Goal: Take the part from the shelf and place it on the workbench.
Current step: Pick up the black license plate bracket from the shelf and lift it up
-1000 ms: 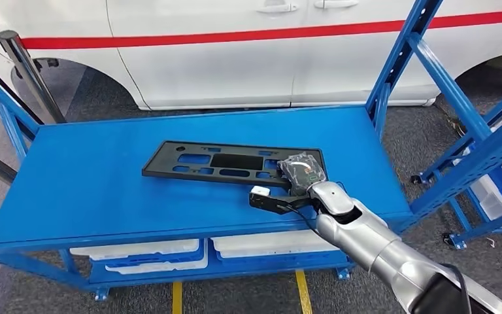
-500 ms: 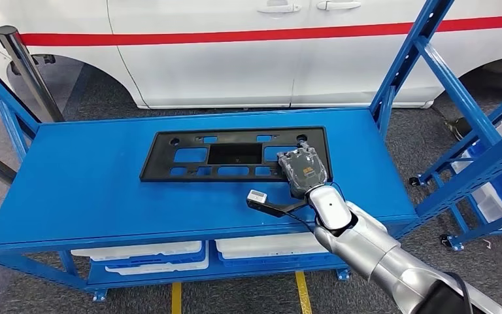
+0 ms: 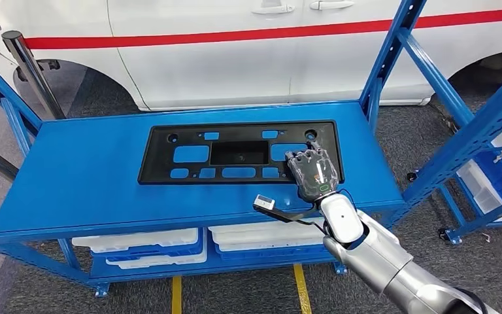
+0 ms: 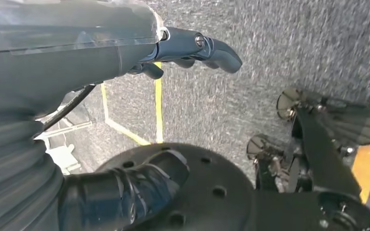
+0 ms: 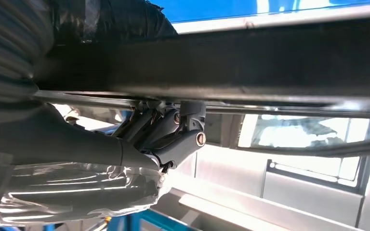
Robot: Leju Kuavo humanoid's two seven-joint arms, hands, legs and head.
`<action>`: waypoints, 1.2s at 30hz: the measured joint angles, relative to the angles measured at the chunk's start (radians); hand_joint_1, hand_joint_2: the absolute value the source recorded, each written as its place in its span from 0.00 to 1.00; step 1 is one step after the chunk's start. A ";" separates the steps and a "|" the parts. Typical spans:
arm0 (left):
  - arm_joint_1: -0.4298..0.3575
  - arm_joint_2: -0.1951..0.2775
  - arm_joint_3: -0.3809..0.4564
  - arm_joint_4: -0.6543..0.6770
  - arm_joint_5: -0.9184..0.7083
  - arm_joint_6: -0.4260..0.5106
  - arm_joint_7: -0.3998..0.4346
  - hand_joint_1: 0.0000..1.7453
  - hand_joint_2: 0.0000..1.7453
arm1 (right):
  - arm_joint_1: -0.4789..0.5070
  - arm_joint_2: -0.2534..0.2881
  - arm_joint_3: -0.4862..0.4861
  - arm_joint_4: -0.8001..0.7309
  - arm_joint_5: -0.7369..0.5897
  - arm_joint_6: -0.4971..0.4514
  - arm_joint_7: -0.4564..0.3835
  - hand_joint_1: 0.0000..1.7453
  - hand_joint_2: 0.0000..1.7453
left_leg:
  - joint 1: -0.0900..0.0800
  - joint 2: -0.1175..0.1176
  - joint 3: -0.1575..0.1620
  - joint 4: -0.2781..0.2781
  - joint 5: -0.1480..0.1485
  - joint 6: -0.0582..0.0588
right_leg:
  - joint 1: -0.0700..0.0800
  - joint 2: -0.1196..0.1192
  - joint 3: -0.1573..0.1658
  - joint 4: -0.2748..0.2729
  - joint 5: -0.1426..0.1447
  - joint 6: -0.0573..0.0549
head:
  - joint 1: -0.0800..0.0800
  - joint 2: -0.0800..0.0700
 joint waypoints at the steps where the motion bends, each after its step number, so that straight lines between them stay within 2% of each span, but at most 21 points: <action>1: 0.001 0.000 0.000 0.000 0.000 0.000 0.001 0.00 1.00 | 0.006 -0.001 -0.004 -0.007 0.004 -0.001 0.000 1.00 1.00 | 0.000 0.000 -0.013 0.034 -0.037 -0.004 | -0.002 -0.001 -0.010 -0.002 0.010 -0.008 | 0.000 0.000; 4: 0.000 -0.003 -0.001 0.000 -0.004 -0.001 0.004 0.00 1.00 | 0.031 -0.004 -0.016 -0.031 0.015 -0.001 0.001 1.00 1.00 | 0.001 0.001 -0.065 0.213 -0.170 -0.012 | 0.002 -0.002 -0.047 -0.001 0.038 -0.019 | 0.000 0.000; 6: 0.000 -0.006 -0.002 0.000 -0.011 -0.001 0.009 0.00 1.00 | 0.055 -0.013 -0.025 -0.052 0.024 -0.001 0.003 1.00 1.00 | 0.001 0.001 -0.060 0.280 -0.184 -0.012 | 0.006 -0.004 -0.073 0.001 0.056 -0.018 | 0.000 0.000; 7: 0.001 -0.007 -0.003 0.000 -0.015 -0.001 0.012 0.00 1.00 | 0.068 -0.019 -0.029 -0.064 0.030 -0.001 0.005 1.00 1.00 | 0.001 0.001 -0.029 0.258 -0.162 -0.008 | 0.008 -0.005 -0.085 0.003 0.065 -0.017 | 0.000 0.000; 9: 0.000 -0.011 -0.004 0.000 -0.020 0.000 0.016 0.00 1.00 | 0.090 -0.031 -0.040 -0.086 0.040 -0.001 0.010 1.00 1.00 | -0.002 0.001 0.071 0.130 -0.121 0.004 | 0.011 -0.006 -0.106 0.007 0.081 -0.014 | -0.001 0.000; 11: -0.002 -0.014 -0.006 0.000 -0.022 0.001 0.016 0.00 1.00 | 0.105 -0.039 -0.051 -0.104 0.048 -0.001 0.014 1.00 1.00 | -0.008 -0.001 0.156 0.001 -0.120 0.016 | 0.012 -0.006 -0.117 0.008 0.097 -0.006 | 0.000 0.000; 13: -0.002 -0.017 -0.008 0.000 -0.023 0.001 0.017 0.00 1.00 | 0.115 -0.042 -0.056 -0.118 0.053 0.000 0.017 1.00 1.00 | -0.015 -0.002 0.174 -0.040 -0.124 0.023 | 0.009 -0.005 -0.119 0.003 0.115 0.006 | 0.000 0.000; 15: -0.003 -0.021 -0.010 0.000 -0.024 0.001 0.018 0.00 1.00 | 0.125 -0.044 -0.059 -0.129 0.057 0.000 0.018 1.00 1.00 | -0.014 0.001 0.163 -0.048 -0.102 0.034 | 0.006 -0.003 -0.121 -0.004 0.127 0.019 | 0.000 0.000; 17: -0.005 -0.025 -0.011 0.000 -0.025 0.001 0.018 0.00 1.00 | 0.131 -0.049 -0.064 -0.138 0.061 0.001 0.018 1.00 1.00 | -0.009 0.007 0.147 -0.060 -0.071 0.048 | 0.004 -0.001 -0.135 0.029 0.072 0.029 | 0.000 0.000; 19: -0.005 -0.028 -0.013 0.000 -0.025 0.001 0.018 0.00 1.00 | 0.136 -0.052 -0.067 -0.143 0.063 0.001 0.018 1.00 1.00 | -0.008 0.010 0.118 -0.063 -0.042 0.056 | 0.000 -0.001 -0.163 0.140 -0.039 0.036 | 0.000 0.000; 20: -0.005 -0.029 -0.014 0.000 -0.025 0.001 0.019 0.00 1.00 | 0.138 -0.052 -0.067 -0.144 0.063 0.001 0.018 1.00 1.00 | -0.008 0.010 0.100 -0.062 -0.030 0.055 | -0.002 -0.002 -0.175 0.207 -0.083 0.039 | 0.000 0.000; 21: -0.004 -0.029 -0.016 0.000 -0.026 0.001 0.019 0.00 1.00 | 0.140 -0.053 -0.068 -0.145 0.063 0.001 0.018 1.00 1.00 | -0.008 0.010 0.082 -0.060 -0.018 0.054 | -0.003 -0.002 -0.180 0.260 -0.101 0.042 | 0.000 0.000; 23: -0.004 -0.029 -0.019 0.000 -0.027 0.001 0.019 0.00 1.00 | 0.143 -0.054 -0.069 -0.146 0.063 0.001 0.018 1.00 1.00 | -0.007 0.011 0.045 -0.053 0.004 0.049 | -0.006 -0.002 -0.145 0.280 -0.072 0.046 | 0.000 0.000; 25: -0.004 -0.030 -0.021 0.000 -0.029 0.001 0.019 0.00 1.00 | 0.143 -0.056 -0.070 -0.149 0.063 0.001 0.018 1.00 1.00 | -0.006 0.010 0.015 -0.041 0.021 0.040 | -0.009 -0.002 -0.046 0.172 -0.032 0.046 | 0.000 0.000; 27: -0.005 -0.031 -0.022 0.000 -0.031 0.001 0.019 0.00 1.00 | 0.142 -0.056 -0.072 -0.156 0.064 0.001 0.018 1.00 1.00 | -0.008 0.009 -0.004 -0.029 0.036 0.029 | -0.007 0.001 0.047 0.039 -0.049 0.038 | -0.001 0.000; 28: -0.004 -0.031 -0.023 0.000 -0.032 0.000 0.019 0.00 1.00 | 0.143 -0.056 -0.074 -0.159 0.064 0.002 0.018 1.00 1.00 | -0.010 0.009 -0.009 -0.028 0.045 0.023 | -0.004 0.002 0.067 0.004 -0.061 0.031 | -0.001 0.000; 30: -0.002 -0.031 -0.024 0.001 -0.033 0.000 0.021 0.00 1.00 | 0.146 -0.056 -0.076 -0.161 0.065 0.003 0.018 1.00 1.00 | -0.009 0.007 -0.014 -0.030 0.060 0.012 | -0.002 0.000 0.060 -0.007 -0.053 0.012 | -0.001 0.000; 31: -0.002 -0.030 -0.025 0.001 -0.035 -0.001 0.023 0.00 1.00 | 0.149 -0.056 -0.077 -0.161 0.065 0.004 0.018 1.00 1.00 | -0.008 0.006 -0.020 -0.023 0.050 0.006 | -0.003 -0.002 0.050 -0.007 -0.043 0.002 | -0.001 0.000; 33: -0.001 -0.029 -0.025 0.002 -0.037 -0.003 0.025 0.00 1.00 | 0.154 -0.057 -0.080 -0.164 0.065 0.005 0.018 1.00 1.00 | -0.005 0.004 -0.045 0.039 -0.028 -0.004 | -0.004 -0.008 0.025 -0.008 -0.019 -0.016 | -0.001 0.000; 35: -0.001 -0.029 -0.026 0.002 -0.040 -0.007 0.027 0.00 1.00 | 0.161 -0.057 -0.082 -0.168 0.056 0.010 0.013 1.00 1.00 | -0.004 0.004 -0.076 0.170 -0.132 -0.009 | 0.001 -0.010 -0.007 -0.006 0.006 -0.024 | -0.001 0.000; 36: -0.002 -0.028 -0.026 0.002 -0.041 -0.010 0.028 0.00 1.00 | 0.165 -0.057 -0.083 -0.171 0.040 0.017 0.006 1.00 1.00 | -0.004 0.004 -0.082 0.228 -0.157 -0.010 | 0.003 -0.010 -0.024 -0.005 0.019 -0.025 | -0.001 0.000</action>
